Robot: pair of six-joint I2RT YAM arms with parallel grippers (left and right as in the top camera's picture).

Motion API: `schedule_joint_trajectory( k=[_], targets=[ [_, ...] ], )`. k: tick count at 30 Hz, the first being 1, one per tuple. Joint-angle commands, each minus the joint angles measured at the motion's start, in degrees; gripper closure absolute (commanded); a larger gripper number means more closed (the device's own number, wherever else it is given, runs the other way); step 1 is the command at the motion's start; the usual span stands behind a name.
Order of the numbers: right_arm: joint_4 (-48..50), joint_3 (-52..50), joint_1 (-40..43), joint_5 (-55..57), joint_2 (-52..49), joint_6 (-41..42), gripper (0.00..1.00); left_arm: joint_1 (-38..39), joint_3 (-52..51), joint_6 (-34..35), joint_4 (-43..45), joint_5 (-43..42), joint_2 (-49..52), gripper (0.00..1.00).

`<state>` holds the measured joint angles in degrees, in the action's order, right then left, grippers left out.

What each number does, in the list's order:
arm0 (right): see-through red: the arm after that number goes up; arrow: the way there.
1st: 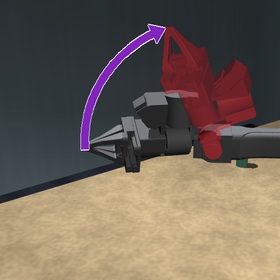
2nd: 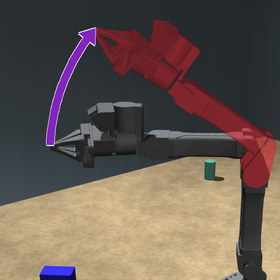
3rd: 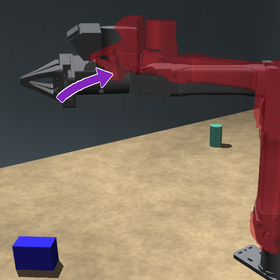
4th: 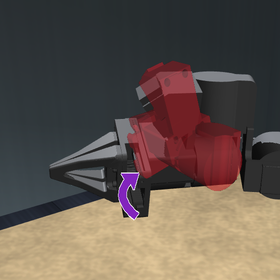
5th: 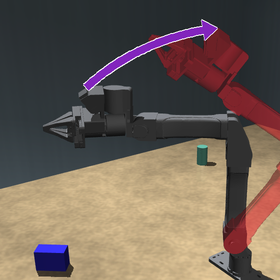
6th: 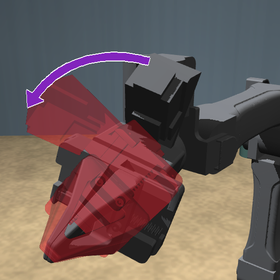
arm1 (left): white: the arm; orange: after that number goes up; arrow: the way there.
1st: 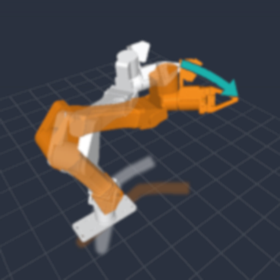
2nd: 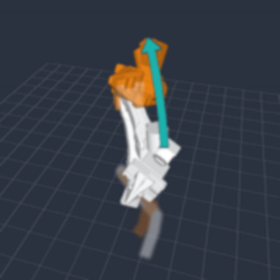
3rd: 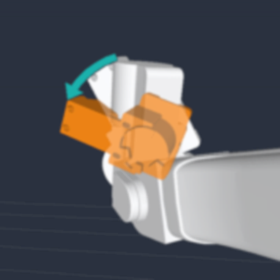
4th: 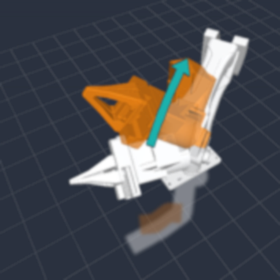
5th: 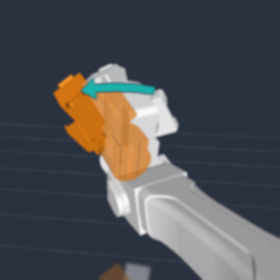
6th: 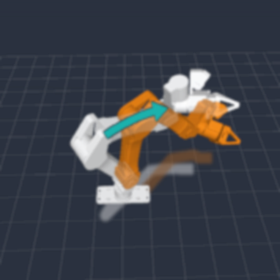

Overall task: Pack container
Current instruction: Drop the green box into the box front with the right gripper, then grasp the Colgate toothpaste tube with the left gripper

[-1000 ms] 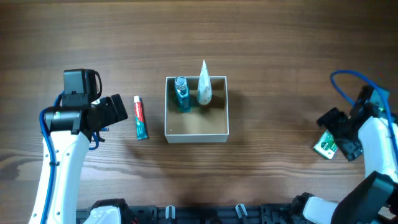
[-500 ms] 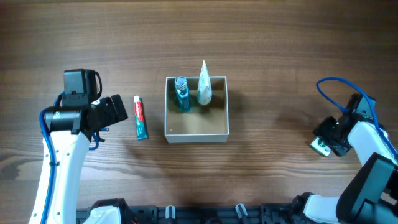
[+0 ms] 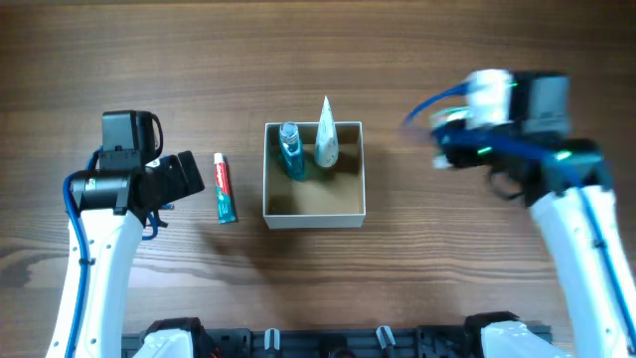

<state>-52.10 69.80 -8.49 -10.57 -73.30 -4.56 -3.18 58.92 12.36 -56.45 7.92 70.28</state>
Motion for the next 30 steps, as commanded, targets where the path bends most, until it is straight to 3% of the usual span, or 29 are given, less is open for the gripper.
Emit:
schedule_joint_trajectory(
  k=[1,5,8,12,13,16,20,21,22,25,28,30],
  targets=[
    [-0.55,0.11,-13.97,1.99,-0.48,-9.29,0.96,-0.48,1.05,0.52,0.04,1.14,0.24,0.0],
    [2.45,0.04,-24.37,3.3,-5.6,-13.51,0.96,-0.46,1.05,0.52,0.02,0.92,0.24,0.0],
    [3.76,0.04,-27.17,3.28,-12.33,-15.17,0.95,-0.46,1.05,0.52,0.02,0.92,0.24,0.0],
    [8.07,0.04,-28.22,3.26,-18.71,-14.69,0.86,-0.46,1.05,0.52,0.02,0.92,0.24,0.0],
    [8.55,0.04,-28.3,3.23,-19.12,-13.86,0.76,-0.46,1.05,0.52,0.02,0.92,0.24,0.0],
    [8.46,0.07,-28.3,3.8,-18.05,-11.34,0.2,-0.46,1.05,0.52,0.04,0.92,0.24,0.0],
    [8.33,0.28,-28.2,11.1,-9.73,-5.07,0.13,-0.46,1.05,0.52,0.09,0.94,0.24,0.0],
    [8.11,0.28,-28.02,16.79,-6.45,-0.94,0.07,-0.46,1.05,0.52,0.31,0.9,0.24,0.0],
    [7.45,0.26,-26.75,22.69,-3.02,5.05,0.0,-0.46,1.05,0.5,0.52,0.11,0.24,0.0],
    [3.26,0.22,-16.76,25.11,0.9,22.84,0.0,0.07,1.05,0.57,2.95,-6.23,0.79,0.05],
    [2.82,-1.14,-5.2,12.59,-1.18,24.06,0.0,3.06,1.05,2.05,5.42,-6.01,7.45,0.02],
    [1.4,-2.03,-2.34,11.69,-3.39,24.68,0.0,4.2,1.05,4.02,6.21,-8.09,13.38,0.0]
  ],
)
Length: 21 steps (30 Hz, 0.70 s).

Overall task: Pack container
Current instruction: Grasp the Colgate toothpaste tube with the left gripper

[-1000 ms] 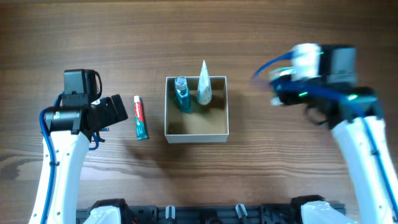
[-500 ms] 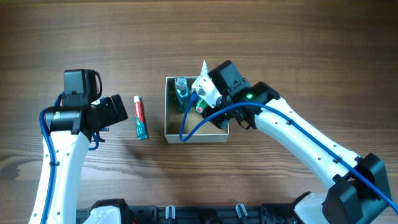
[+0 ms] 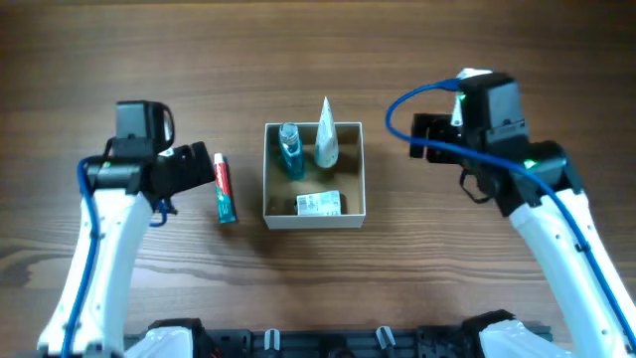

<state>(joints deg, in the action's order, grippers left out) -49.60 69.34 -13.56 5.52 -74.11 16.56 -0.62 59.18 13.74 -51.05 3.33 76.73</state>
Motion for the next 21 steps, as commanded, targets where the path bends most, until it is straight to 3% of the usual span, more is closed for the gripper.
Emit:
schedule_joint_trajectory(
  k=[1,5,11,14,16,17,21],
  targets=[
    [-1.86,-1.6,2.93,-4.35,-3.87,3.54,0.0,2.25,0.79,2.64,1.97,-6.23,10.78,0.02],
    [-2.29,-1.6,2.93,-4.37,-6.4,4.26,0.0,4.72,0.79,2.62,4.57,-6.86,23.45,0.01],
    [-2.54,-1.6,2.93,-4.35,-6.43,4.48,0.0,4.7,0.79,1.7,8.96,-6.78,30.45,0.04],
    [-3.17,-1.6,2.93,-4.28,-6.43,4.42,0.0,4.7,0.79,1.73,9.42,-6.78,30.53,0.52],
    [-3.19,-1.6,2.93,-4.28,-6.43,4.44,0.0,4.7,0.79,1.73,9.27,-6.78,30.53,0.65],
    [-3.3,-1.6,2.93,-4.28,-6.43,4.42,0.0,4.7,0.79,1.73,9.27,-6.75,30.53,0.81],
    [-3.63,-1.6,2.93,-4.09,-6.43,4.46,0.0,4.7,0.87,1.7,9.29,-6.25,30.14,0.94]
  ],
)
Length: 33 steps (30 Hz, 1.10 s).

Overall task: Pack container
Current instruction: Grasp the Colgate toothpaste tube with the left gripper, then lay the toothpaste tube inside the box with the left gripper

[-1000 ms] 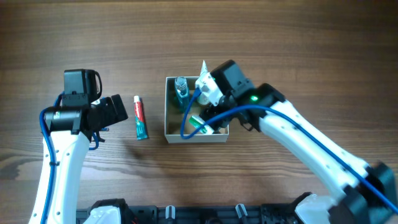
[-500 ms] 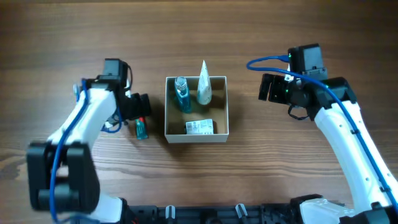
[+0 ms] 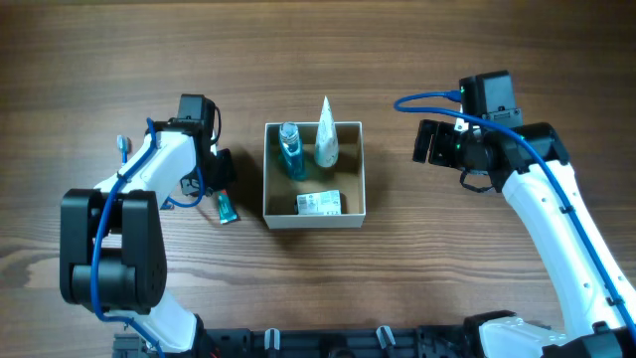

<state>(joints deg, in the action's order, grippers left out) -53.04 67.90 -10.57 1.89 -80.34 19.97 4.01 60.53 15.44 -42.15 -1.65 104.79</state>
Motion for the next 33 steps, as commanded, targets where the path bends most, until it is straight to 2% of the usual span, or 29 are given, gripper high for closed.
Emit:
schedule_joint_trajectory(
  k=[1,4,6,7,9,11,12,16,19,23,24,25,26,28,31,33],
  targets=[
    [-0.17,-0.15,-0.07,-0.35,-0.2,1.07,0.0,0.07,-0.39,0.0,0.13,-1.25,0.98,0.96],
    [-0.13,-0.15,-0.07,-0.26,-0.2,1.05,0.0,0.2,-0.17,-0.44,-2.56,-1.27,-7.78,0.96],
    [-0.09,-0.15,-0.07,-0.2,-0.2,1.01,0.0,1.49,-0.17,-5.22,-4.02,-1.27,-16.44,0.96],
    [-0.13,-0.15,-0.07,-0.02,-0.2,1.01,0.0,3.28,-0.17,-8.96,-4.37,-1.31,-22.14,0.94],
    [-0.11,-0.15,-0.07,-0.02,-0.2,1.03,0.0,10.25,-0.2,-20.11,-3.37,-1.38,-33.57,0.96],
    [-0.07,-0.15,-0.07,0.2,-0.2,1.05,0.0,18.01,-0.2,-30.8,-2.43,-1.4,-39.01,0.96],
    [-0.07,-0.15,-0.07,0.7,-0.2,1.05,0.0,23.69,-0.2,-36.72,-2.21,-2.82,-39.87,0.96],
    [0.31,-0.15,-0.07,1.22,-0.2,1.22,0.0,34.21,-0.2,-45.16,-2.19,-4.55,-32.79,0.96],
    [0.28,-0.15,-0.07,1.22,-0.2,1.22,0.0,35.04,-0.2,-45.27,1.27,-2.51,-25.46,0.96],
    [0.13,-0.15,-0.07,1.22,-0.2,1.2,0.0,34.6,-0.2,-45.24,8.46,5.99,-18.8,0.96],
    [0.07,-0.15,-0.07,1.25,-0.2,1.16,0.0,34.6,-0.2,-45.24,8.81,7.34,-18.4,0.72],
    [0.07,-0.15,-0.07,1.25,-0.2,1.14,0.0,34.6,-0.17,-45.0,8.52,7.56,-18.45,0.37],
    [0.09,-0.15,-0.07,1.25,-0.2,1.11,0.0,34.62,-0.17,-44.74,8.07,7.56,-18.86,0.33],
    [0.11,-0.15,-0.07,1.25,-0.2,1.09,0.0,34.62,-0.17,-40.57,7.39,8.33,-21.05,0.0],
    [-0.15,-0.15,-0.07,1.27,-0.2,1.03,0.0,33.53,-0.17,-30.93,1.4,17.16,-32.68,0.0],
    [-0.13,-0.15,-0.07,1.25,-0.2,1.03,0.0,25.99,-0.2,-24.83,-2.6,20.57,-38.34,0.0]
  ],
)
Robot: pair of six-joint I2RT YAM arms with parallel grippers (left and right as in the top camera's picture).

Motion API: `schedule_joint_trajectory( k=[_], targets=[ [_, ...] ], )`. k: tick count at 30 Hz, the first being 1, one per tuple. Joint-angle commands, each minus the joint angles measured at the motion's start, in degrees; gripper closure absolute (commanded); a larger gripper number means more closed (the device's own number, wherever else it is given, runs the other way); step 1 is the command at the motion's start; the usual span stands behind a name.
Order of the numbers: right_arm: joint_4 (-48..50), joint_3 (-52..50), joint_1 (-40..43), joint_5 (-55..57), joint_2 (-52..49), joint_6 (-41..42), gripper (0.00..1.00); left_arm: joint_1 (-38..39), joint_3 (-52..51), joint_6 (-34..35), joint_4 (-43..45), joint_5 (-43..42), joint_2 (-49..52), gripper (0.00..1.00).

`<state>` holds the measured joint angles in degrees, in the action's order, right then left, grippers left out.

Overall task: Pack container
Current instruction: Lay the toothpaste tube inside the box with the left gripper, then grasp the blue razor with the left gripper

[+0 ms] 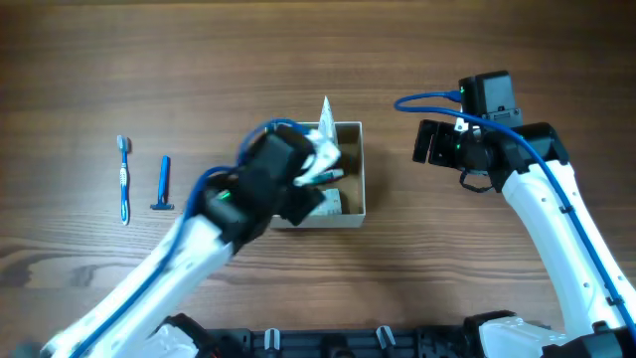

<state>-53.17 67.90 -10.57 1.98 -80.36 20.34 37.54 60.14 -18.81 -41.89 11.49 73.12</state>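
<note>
The white cardboard box (362,169) stands mid-table. My left arm reaches across it, blurred, and hides most of its inside. The left gripper (323,171) is over the box and appears shut on the toothpaste tube (330,177), a white-and-teal streak between the fingers. The tip of a white pointed tube (325,107) sticks up at the box's far rim. A corner of a white packet (333,202) shows at the near side. The blue bottle is hidden. My right gripper (425,144) hangs open and holds nothing, right of the box.
A blue toothbrush (123,179) and a blue razor (163,182) lie side by side on the wooden table at the far left. The right arm's blue cable loops above its wrist.
My left gripper was down on the toothpaste tube left of the box; now it is over the box and the tube is gone from the table. The toothbrush and razor are uncovered. The right arm is unchanged.
At first the box held a blue bottle and a white tube, with my right arm blurred off to its right. Then a white packet lay in the box. My left gripper then stood over the toothpaste tube on the table, and now it is over the box.
</note>
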Motion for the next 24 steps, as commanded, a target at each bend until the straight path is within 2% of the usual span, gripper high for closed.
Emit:
schedule_joint_trajectory(
  k=[1,4,6,7,9,13,18,19,22,24],
  targets=[
    [0.0,-0.15,-0.07,1.16,-0.17,0.66,0.0,-12.85,0.2,10.86,-3.69,5.88,-7.37,0.0],
    [-0.02,-0.15,-0.07,1.14,-0.17,0.68,0.0,-29.68,-0.28,12.55,-3.34,-2.6,-3.93,0.0],
    [-0.33,-0.15,-0.07,1.14,-0.17,0.66,0.0,-40.28,-0.28,17.75,-2.71,-3.78,3.87,0.0],
    [-0.46,-0.15,-0.07,1.14,-0.17,0.66,0.0,-42.91,-0.28,18.82,-2.08,-3.8,7.28,0.0],
    [-0.55,-0.15,-0.07,1.16,-0.17,0.61,0.0,-46.38,-0.28,19.28,0.31,-4.44,15.08,0.0],
    [-0.68,-0.15,-0.07,1.14,-0.17,0.61,0.0,-48.43,-0.28,19.23,5.16,-4.44,28.87,0.0],
    [-0.7,-0.15,-0.07,1.16,-0.17,0.61,0.0,-48.43,-0.28,14.53,8.57,-11.98,34.53,0.03],
    [-0.7,-0.15,-0.07,1.16,-0.17,0.61,0.0,-48.43,-0.28,14.53,8.72,-11.98,34.64,0.09],
    [-0.68,-0.15,-0.07,1.18,-0.17,0.61,0.0,-48.43,-0.28,14.58,7.48,-12.13,34.67,0.44],
    [-0.68,-0.15,-0.07,1.16,-0.17,0.63,0.0,-48.43,-0.28,14.58,6.45,-12.11,34.67,0.56]
  ],
)
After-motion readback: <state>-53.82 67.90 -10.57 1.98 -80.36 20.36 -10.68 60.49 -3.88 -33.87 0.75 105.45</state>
